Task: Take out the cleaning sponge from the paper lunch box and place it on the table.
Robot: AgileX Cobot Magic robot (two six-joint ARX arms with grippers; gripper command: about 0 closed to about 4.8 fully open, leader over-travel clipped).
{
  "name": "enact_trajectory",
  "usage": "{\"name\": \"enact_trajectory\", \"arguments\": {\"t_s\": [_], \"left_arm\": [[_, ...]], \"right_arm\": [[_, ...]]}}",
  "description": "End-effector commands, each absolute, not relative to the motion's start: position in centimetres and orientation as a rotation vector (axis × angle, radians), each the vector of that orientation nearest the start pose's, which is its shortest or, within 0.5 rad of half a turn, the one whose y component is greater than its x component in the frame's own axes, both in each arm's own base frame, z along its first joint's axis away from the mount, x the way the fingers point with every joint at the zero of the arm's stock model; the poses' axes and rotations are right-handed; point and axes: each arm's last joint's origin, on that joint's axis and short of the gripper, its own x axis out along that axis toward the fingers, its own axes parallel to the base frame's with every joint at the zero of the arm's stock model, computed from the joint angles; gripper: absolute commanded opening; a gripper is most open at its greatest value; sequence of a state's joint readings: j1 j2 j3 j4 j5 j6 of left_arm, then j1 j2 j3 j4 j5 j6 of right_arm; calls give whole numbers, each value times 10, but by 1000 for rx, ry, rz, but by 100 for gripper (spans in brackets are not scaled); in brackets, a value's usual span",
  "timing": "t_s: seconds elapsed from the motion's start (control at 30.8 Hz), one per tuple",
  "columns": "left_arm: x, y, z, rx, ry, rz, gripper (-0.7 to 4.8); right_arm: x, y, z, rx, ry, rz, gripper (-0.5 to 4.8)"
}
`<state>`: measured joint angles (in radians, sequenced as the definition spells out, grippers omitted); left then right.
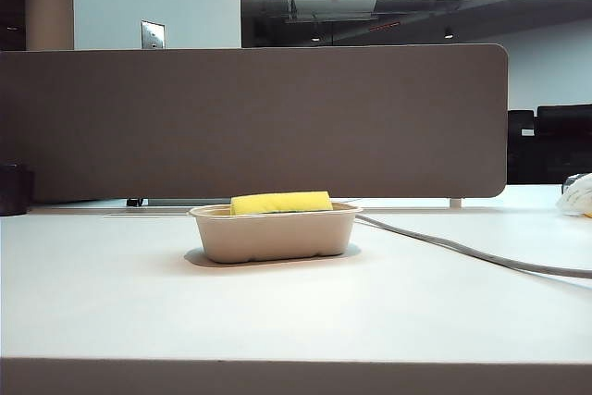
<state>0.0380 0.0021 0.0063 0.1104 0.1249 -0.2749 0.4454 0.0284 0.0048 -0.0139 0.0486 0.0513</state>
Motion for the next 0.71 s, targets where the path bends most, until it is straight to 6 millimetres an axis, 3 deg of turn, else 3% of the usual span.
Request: {"name": "enact_trajectory", "arguments": {"t_s": [0.03,0.1,0.16,0.23,0.32,0.52,0.58,0.71], "left_arm": [[96,-3,178,-404,-90,-213,-1],[95,-5,179,-411,-78,-281,6],[95,-6,180,-432,-72,-327,62],[94,-7,183,-447,-86,-383,67],[90,-9,197,-412,-139,-454,233],[84,-10,246,-306,-221,-468,248],[91,-11,265,-241,-206,-505,253],[126,-17,298,-141,-124,-603,374]], "right_arm": [[88,52,159,27,90,505,-5],[86,58,156,15,119,554,-5],[85,61,155,7,138,587,-5],[84,63,153,0,152,607,-5],[84,63,153,-1,154,609,-5],[85,63,153,-1,154,599,-5],[85,63,153,-1,154,599,-5],[85,63,153,-1,154,601,-5]]}}
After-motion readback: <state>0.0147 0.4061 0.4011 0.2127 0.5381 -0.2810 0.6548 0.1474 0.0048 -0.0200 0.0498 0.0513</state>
